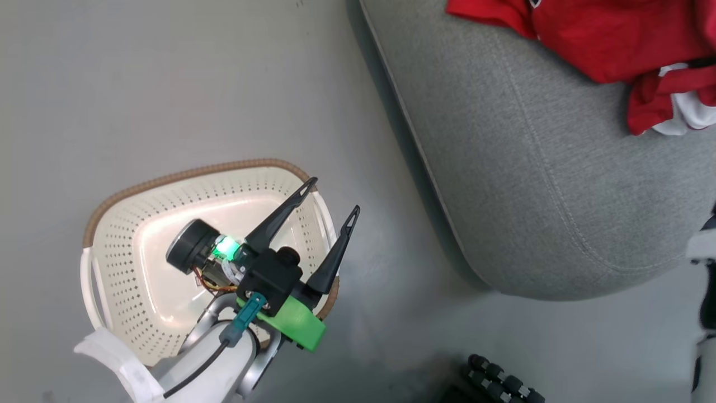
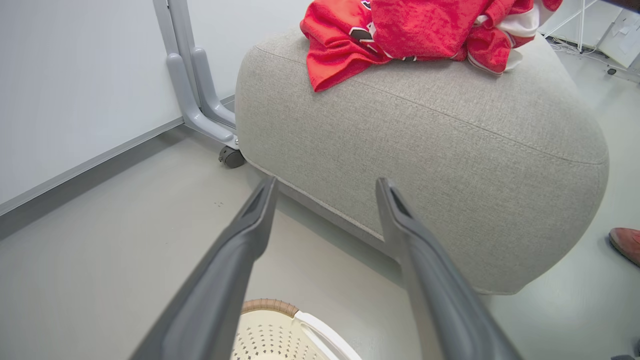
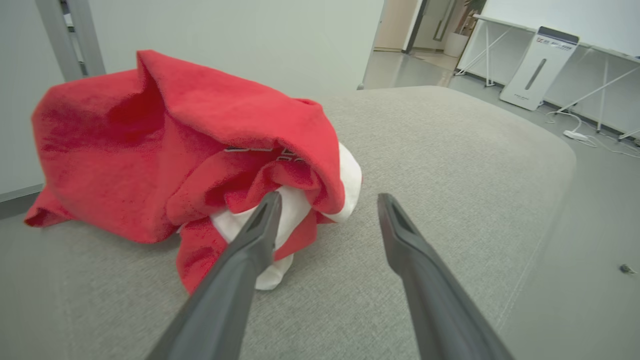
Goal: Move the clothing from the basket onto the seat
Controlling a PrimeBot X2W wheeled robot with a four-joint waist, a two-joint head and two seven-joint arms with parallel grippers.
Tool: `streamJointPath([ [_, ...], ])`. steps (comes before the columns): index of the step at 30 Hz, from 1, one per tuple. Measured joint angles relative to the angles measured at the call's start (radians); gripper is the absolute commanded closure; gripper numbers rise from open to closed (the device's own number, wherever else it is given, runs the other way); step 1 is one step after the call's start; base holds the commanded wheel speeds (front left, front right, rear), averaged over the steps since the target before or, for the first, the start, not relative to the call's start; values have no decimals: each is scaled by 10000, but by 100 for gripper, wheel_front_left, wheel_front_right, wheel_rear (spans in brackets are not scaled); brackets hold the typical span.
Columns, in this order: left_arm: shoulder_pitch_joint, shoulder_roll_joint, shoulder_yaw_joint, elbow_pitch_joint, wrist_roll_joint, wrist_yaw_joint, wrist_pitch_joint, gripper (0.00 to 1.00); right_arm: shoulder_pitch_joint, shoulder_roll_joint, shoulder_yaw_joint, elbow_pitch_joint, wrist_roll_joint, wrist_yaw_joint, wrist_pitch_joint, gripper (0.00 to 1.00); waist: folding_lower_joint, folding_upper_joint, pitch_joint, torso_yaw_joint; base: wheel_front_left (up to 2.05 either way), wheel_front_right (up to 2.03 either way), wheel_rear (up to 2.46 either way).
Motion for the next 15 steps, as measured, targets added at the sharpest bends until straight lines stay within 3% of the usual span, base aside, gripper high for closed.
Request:
streamJointPath([
  [7,598,-552,299,399,-504,435,-420,0,2016,35,2086,-972,1016,0,2,0,0,0,-1111,-25,0,0,0],
  [11,875,-972,602,581,-754,556,-545,0,2548,69,3687,-1375,713,2,2,0,0,0,-1767,157,0,0,0],
  [15,1328,-1423,1193,491,-867,537,-575,0,2787,52,4533,-1674,763,2,2,0,-1,0,-2430,563,0,0,0],
])
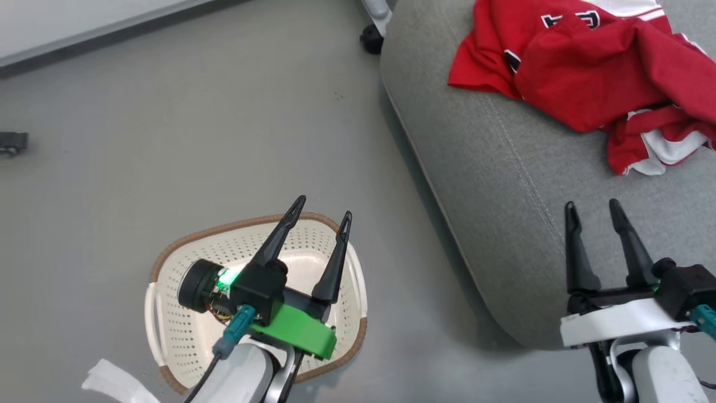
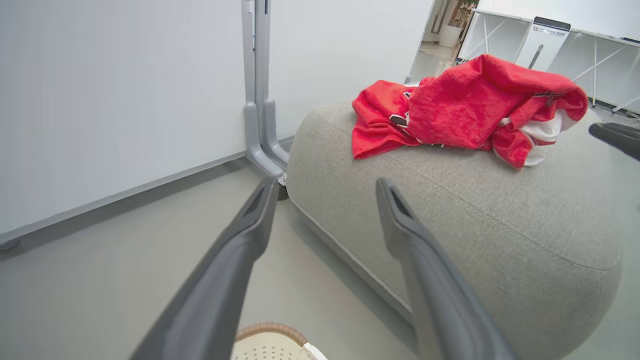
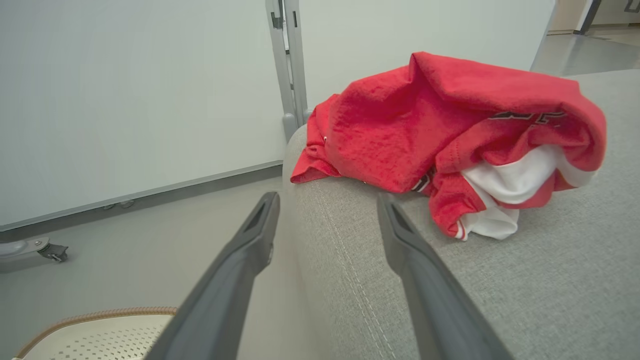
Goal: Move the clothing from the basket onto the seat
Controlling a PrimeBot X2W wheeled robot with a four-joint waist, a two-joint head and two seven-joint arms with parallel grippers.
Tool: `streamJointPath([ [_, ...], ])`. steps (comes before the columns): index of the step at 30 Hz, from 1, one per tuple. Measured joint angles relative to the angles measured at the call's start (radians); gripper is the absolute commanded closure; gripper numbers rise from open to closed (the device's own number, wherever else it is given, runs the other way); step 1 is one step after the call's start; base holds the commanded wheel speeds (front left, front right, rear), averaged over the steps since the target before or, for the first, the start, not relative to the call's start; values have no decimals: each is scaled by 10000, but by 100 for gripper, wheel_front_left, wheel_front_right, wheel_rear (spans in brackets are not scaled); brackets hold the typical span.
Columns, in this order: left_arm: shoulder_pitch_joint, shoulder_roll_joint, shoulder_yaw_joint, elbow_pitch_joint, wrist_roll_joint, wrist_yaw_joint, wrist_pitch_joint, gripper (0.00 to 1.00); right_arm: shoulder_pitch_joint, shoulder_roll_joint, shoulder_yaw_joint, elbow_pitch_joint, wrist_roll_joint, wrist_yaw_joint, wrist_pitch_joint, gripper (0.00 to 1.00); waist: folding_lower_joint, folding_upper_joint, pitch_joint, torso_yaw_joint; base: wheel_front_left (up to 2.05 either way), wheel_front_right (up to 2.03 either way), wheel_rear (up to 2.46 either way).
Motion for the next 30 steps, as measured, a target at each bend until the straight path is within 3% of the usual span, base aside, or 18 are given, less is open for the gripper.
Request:
streamJointPath([
  [6,1327,-631,1862,-255,-178,-169,-12,0,125,12,959,-117,-378,0,0,0,0,0,-912,900,0,0,0],
  [16,3625,-1244,4775,-1072,414,-564,-12,0,939,6,1011,-276,-593,0,0,0,0,0,-2527,2173,0,0,0],
  [23,5002,-1438,5799,-1950,1189,-1104,-27,0,1643,-2,731,-424,-633,0,0,0,0,0,-3493,2803,0,0,0],
  [30,5864,-1557,6194,-2268,1421,-1398,-27,0,2077,2,859,-370,-658,0,0,0,0,0,-4208,3101,0,0,0],
])
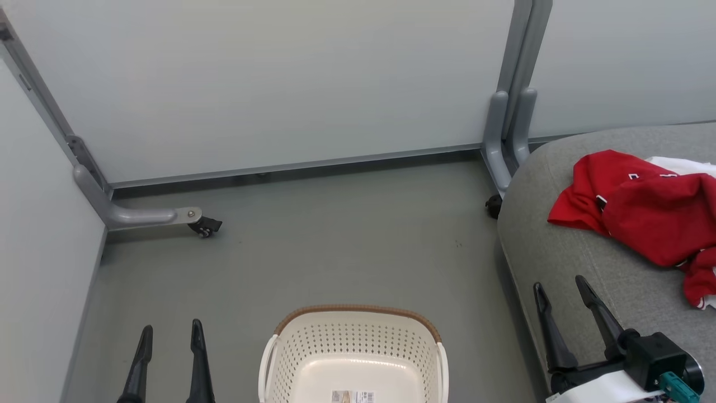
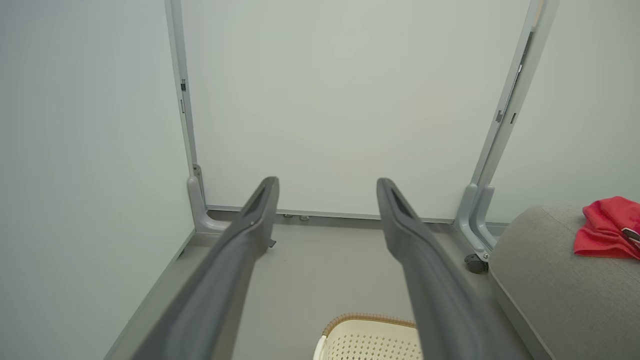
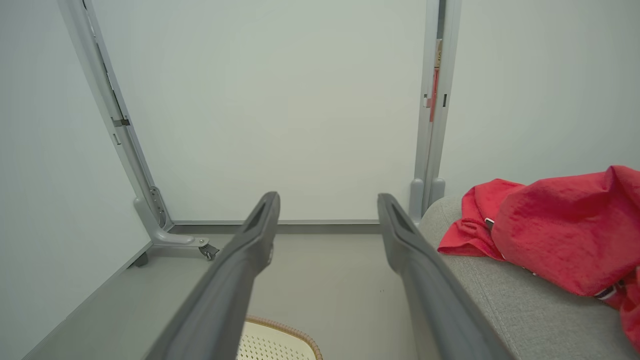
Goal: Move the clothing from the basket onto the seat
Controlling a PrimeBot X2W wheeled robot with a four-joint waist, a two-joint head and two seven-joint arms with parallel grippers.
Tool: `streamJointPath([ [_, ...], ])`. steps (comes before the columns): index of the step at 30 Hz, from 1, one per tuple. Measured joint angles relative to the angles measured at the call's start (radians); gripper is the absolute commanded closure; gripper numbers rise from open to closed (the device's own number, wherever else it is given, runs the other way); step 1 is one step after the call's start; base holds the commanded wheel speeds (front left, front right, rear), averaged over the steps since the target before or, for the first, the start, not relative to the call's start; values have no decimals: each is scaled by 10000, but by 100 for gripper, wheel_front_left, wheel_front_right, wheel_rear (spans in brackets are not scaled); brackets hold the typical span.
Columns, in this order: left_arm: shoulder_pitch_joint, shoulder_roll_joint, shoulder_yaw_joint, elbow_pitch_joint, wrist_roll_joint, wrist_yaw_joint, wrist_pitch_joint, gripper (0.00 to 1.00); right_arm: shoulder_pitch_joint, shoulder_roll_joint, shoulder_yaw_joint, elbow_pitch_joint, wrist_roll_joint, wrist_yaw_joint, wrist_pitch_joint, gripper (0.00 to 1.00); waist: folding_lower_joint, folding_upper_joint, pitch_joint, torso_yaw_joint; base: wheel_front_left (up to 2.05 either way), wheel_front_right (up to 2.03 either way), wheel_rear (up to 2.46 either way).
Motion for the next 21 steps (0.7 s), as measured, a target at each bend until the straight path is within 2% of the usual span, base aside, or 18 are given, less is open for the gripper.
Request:
streamJointPath([
  [7,250,-23,-240,109,157,-142,0,0,79,0,109,111,-58,0,0,0,0,0,-265,32,0,0,0],
  [16,263,-27,-395,105,46,4,-2,0,93,-2,128,119,-71,0,0,0,0,0,-253,122,0,0,0],
  [17,263,-27,-401,81,71,6,-2,100,93,-2,121,119,-69,0,0,100,0,0,-244,135,0,0,0],
  [21,265,-35,-458,418,82,4,2,100,139,50,151,460,-65,0,4,100,0,0,-240,140,0,0,0],
])
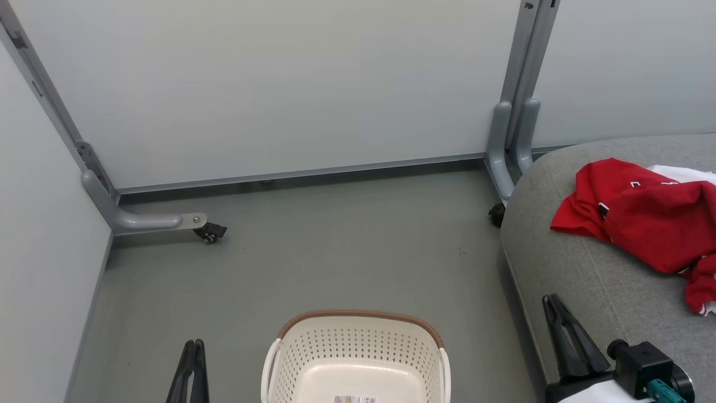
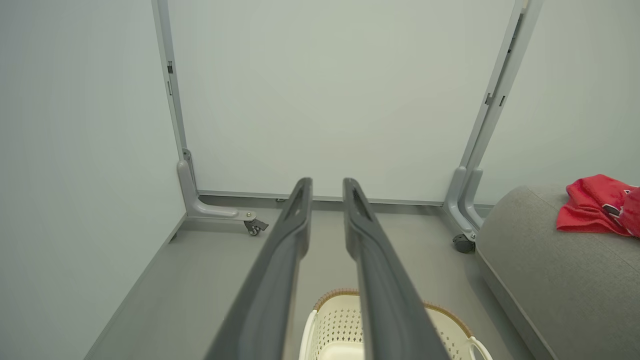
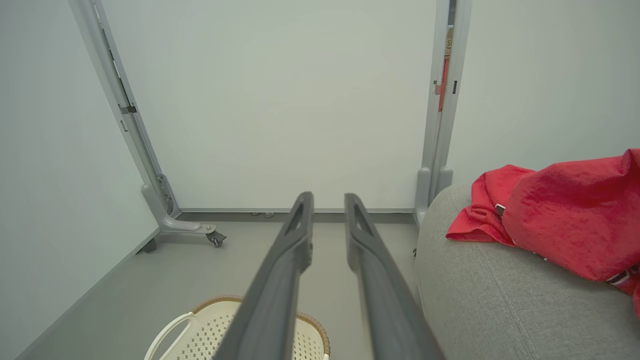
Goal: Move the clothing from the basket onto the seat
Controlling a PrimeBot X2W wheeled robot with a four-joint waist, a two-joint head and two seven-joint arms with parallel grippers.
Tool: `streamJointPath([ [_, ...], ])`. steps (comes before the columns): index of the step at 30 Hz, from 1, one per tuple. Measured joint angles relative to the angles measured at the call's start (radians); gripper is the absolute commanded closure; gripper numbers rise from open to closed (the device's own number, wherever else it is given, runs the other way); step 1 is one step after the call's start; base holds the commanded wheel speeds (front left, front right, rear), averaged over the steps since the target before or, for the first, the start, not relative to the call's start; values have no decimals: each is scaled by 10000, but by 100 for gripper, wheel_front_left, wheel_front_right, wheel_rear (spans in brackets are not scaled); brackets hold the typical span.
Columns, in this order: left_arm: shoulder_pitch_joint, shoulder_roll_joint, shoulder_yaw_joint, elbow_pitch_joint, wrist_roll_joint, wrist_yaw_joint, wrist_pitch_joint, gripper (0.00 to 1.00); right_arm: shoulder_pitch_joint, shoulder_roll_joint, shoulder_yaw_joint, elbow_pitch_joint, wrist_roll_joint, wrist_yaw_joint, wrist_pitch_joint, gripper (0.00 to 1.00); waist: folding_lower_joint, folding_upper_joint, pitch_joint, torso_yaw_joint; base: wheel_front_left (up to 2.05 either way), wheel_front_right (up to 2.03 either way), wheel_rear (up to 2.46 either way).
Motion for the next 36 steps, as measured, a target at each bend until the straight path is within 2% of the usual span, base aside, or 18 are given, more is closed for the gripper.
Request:
streamJointPath([
  [8,-69,31,40,228,-1438,-50,265,100,0,-35,-17,221,1476,0,263,100,0,0,62,-18,0,0,0],
  [11,-354,75,102,447,-2433,-140,456,100,-131,-86,-48,370,2487,0,447,100,0,0,101,-31,0,0,0],
  [14,-507,105,140,573,-2984,-176,554,100,-238,-115,-71,447,3037,0,562,100,0,0,124,-38,0,0,0],
  [36,-1473,261,407,1264,-6410,-464,1277,100,-848,-265,-282,918,6564,-2,1321,100,0,0,294,-91,0,0,0],
])
